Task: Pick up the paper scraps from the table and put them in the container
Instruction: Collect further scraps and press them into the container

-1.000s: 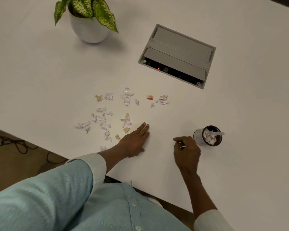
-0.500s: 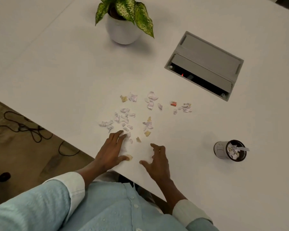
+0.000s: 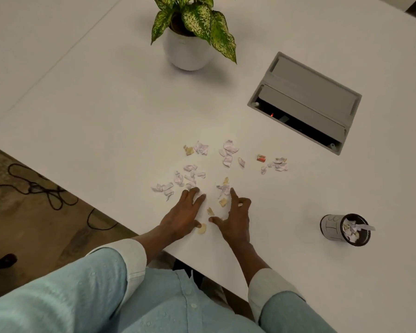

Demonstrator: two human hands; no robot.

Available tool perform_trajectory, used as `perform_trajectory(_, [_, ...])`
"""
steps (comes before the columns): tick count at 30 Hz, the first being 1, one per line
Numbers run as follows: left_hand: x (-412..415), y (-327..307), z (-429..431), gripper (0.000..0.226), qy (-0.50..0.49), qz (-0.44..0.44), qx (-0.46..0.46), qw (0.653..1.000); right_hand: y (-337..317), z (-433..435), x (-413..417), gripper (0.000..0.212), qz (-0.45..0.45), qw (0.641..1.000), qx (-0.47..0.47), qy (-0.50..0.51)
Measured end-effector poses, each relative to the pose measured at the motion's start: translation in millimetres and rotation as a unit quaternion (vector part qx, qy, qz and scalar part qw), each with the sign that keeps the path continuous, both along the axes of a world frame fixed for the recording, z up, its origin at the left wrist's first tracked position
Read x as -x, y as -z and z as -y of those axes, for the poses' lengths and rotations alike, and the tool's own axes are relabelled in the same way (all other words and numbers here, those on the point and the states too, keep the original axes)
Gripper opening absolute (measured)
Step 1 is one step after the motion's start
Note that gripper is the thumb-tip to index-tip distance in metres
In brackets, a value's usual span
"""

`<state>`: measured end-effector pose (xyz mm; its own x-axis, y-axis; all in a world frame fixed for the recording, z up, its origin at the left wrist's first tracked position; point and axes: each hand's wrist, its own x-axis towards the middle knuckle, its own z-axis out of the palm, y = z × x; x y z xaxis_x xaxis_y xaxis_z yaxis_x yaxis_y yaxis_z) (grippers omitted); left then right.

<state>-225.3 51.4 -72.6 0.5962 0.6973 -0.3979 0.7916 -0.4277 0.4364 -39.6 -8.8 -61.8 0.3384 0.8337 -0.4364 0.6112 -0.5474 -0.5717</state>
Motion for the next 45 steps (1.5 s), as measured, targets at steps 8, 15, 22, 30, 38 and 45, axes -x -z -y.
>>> perform_trajectory(8, [-1,3,-4,0.036,0.013,0.036,-0.035,0.999,-2,-33,7,0.089,0.071,0.996,0.020,-0.051])
perform_trajectory(15, [-7,5,-8,0.016,-0.048,0.073,-0.018,0.996,6,-30,12,0.018,0.079,0.995,-0.026,-0.047])
perform_trajectory(22, [-19,5,-6,0.009,-0.125,0.103,0.022,0.987,11,-16,6,0.014,0.042,0.997,-0.023,0.052])
perform_trajectory(30, [-57,-16,3,0.019,-0.223,0.196,0.043,0.954,-4,34,-38,0.015,-0.024,0.974,-0.084,0.211])
perform_trajectory(38, [-160,-61,26,0.025,-0.197,0.298,0.060,0.932,-57,78,-109,0.020,-0.034,0.930,-0.154,0.333])
perform_trajectory(45, [-277,-98,53,0.016,-0.125,0.354,0.099,0.922,-95,105,-193,0.010,0.021,0.890,-0.174,0.421])
